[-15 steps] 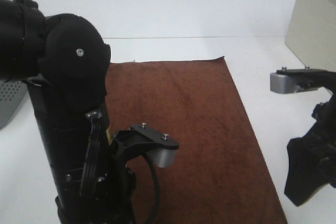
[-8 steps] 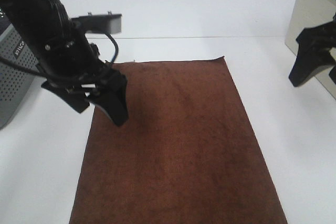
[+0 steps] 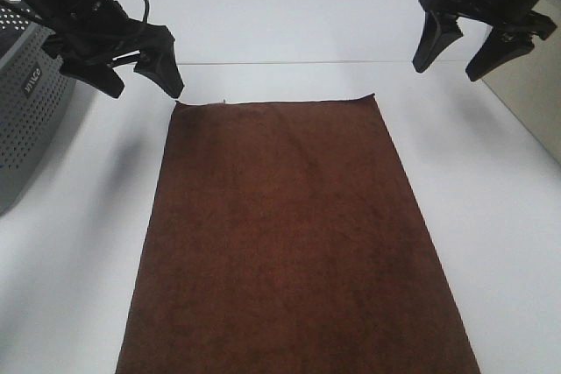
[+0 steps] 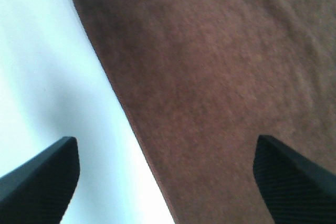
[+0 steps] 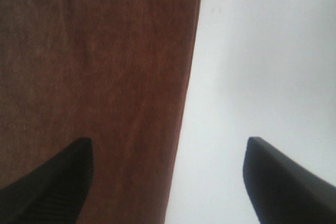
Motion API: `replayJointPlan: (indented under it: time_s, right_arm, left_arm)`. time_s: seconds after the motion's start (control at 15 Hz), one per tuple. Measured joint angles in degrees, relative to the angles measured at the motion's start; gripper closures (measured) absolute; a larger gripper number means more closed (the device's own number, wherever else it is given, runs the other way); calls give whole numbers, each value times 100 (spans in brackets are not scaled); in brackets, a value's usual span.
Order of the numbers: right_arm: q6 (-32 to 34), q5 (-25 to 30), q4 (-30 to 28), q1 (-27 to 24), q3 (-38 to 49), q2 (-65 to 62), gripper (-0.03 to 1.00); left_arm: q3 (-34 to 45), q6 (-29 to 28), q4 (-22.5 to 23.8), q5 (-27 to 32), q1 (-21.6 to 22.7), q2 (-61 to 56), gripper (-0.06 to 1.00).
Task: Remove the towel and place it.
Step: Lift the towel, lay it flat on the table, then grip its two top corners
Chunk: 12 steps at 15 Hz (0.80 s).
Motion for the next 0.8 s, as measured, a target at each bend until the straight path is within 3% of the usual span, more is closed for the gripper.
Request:
replayJointPlan:
  time_s: [0.4,0.8]
  right_arm:
    - [-521,212,321,0,-2653,2194,21]
    - [-837,246,762,0,-3203,3014,21]
  left_arm:
    - [-1186,160,0,-115,126,1364,12]
    - [-2252,178,-11,-109,126,2429,12]
